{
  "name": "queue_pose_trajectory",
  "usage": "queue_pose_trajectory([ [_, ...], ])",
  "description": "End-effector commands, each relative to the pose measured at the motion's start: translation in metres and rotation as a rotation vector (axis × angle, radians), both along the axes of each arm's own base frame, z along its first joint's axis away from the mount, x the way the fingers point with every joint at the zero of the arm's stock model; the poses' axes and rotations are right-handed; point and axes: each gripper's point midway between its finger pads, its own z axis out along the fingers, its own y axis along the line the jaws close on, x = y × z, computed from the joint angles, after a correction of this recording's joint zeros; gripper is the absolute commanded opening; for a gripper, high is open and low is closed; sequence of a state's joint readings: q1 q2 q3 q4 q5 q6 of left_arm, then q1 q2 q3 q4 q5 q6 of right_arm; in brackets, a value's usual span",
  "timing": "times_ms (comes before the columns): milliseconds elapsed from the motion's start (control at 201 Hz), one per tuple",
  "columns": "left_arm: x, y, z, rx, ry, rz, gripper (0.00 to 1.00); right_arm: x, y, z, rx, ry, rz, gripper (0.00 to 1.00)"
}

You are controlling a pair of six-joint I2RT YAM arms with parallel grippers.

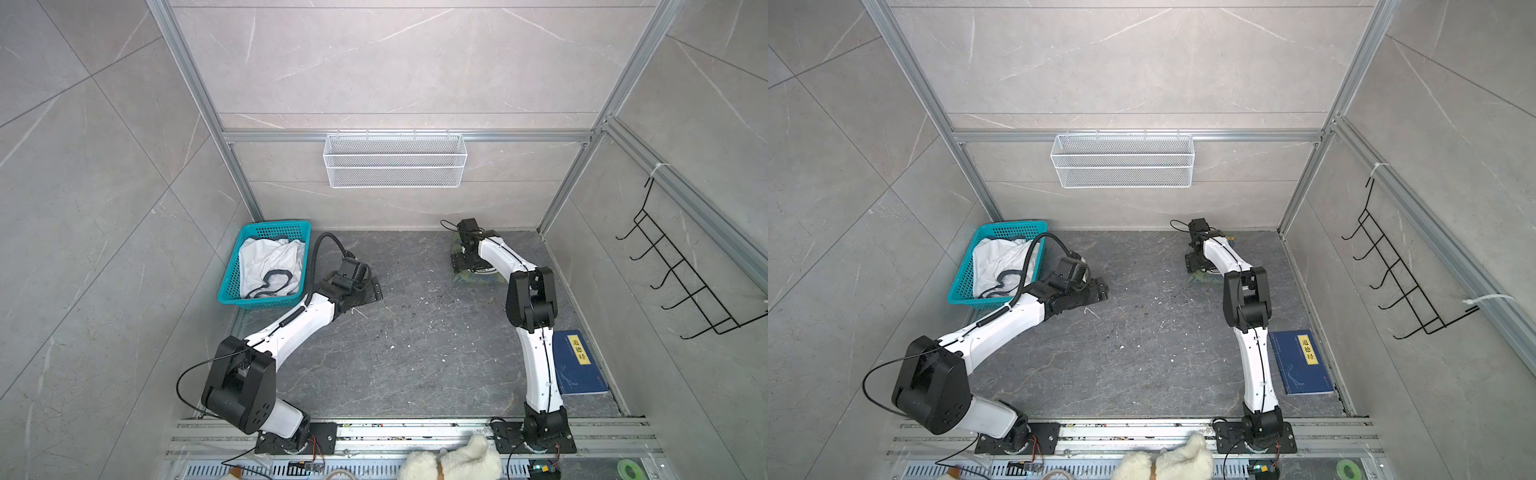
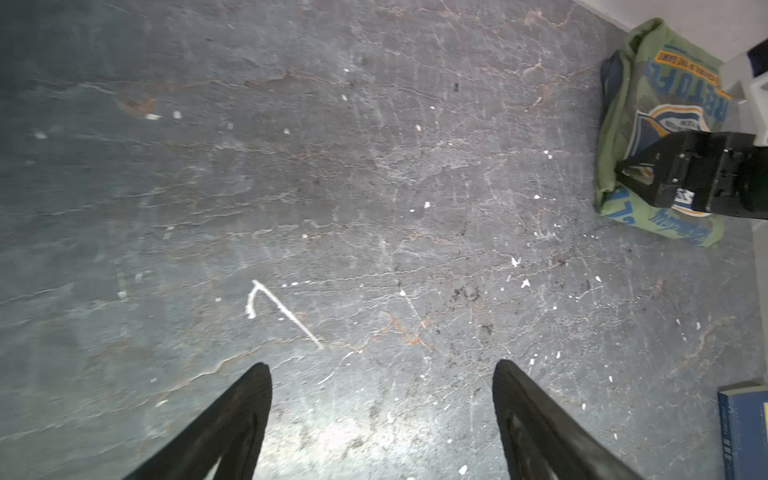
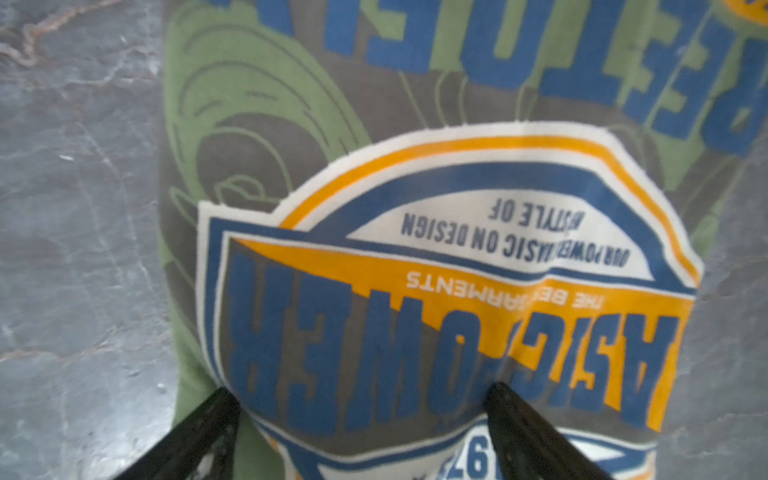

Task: Fold and stack tank tops
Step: Move the tank top to the top-right of the table, then pick up the tank top from the basket.

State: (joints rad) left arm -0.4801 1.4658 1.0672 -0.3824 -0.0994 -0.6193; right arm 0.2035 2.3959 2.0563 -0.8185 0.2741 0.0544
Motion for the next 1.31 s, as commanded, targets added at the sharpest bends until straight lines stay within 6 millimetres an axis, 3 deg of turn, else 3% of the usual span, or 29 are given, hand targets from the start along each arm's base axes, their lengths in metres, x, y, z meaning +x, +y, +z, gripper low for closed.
queue_pose_trajectory([
  [0, 0.000, 0.036, 0.022, 0.080, -0.034, 0.062, 0.86, -0.013, -0.009, 0.010, -0.041, 0.038, 0.004, 0.93],
  [184, 0.019, 0.095, 0.048, 0.169, -0.027, 0.202, 0.87, -0.033, 0.010, 0.062, 0.112, -0.072, -0.033, 0.93],
  [328, 0.044, 0.150, 0.058, 0.170, 0.004, 0.356, 0.88, -0.057, 0.025, 0.089, 0.212, -0.125, -0.050, 0.94],
  [607, 0.101, 0.221, 0.029, 0.234, 0.136, 0.500, 0.86, -0.120, 0.055, 0.116, 0.459, -0.176, -0.051, 0.94],
  [757, 0.118, 0.254, 0.014, 0.271, 0.204, 0.578, 0.81, -0.159, 0.069, 0.122, 0.585, -0.183, -0.022, 0.94],
  [841, 0.131, 0.263, 0.003, 0.251, 0.211, 0.587, 0.81, -0.178, 0.074, 0.118, 0.626, -0.168, -0.015, 0.94],
  [1010, 0.155, 0.259, -0.019, 0.213, 0.236, 0.514, 0.82, -0.205, 0.081, 0.107, 0.696, -0.120, -0.009, 0.94],
  [1150, 0.165, 0.253, -0.037, 0.111, 0.270, 0.479, 0.83, -0.216, 0.087, 0.100, 0.708, -0.098, 0.002, 0.94],
  [1304, 0.168, 0.256, -0.052, 0.111, 0.318, 0.478, 0.80, -0.220, 0.090, 0.094, 0.706, -0.084, 0.004, 0.94],
])
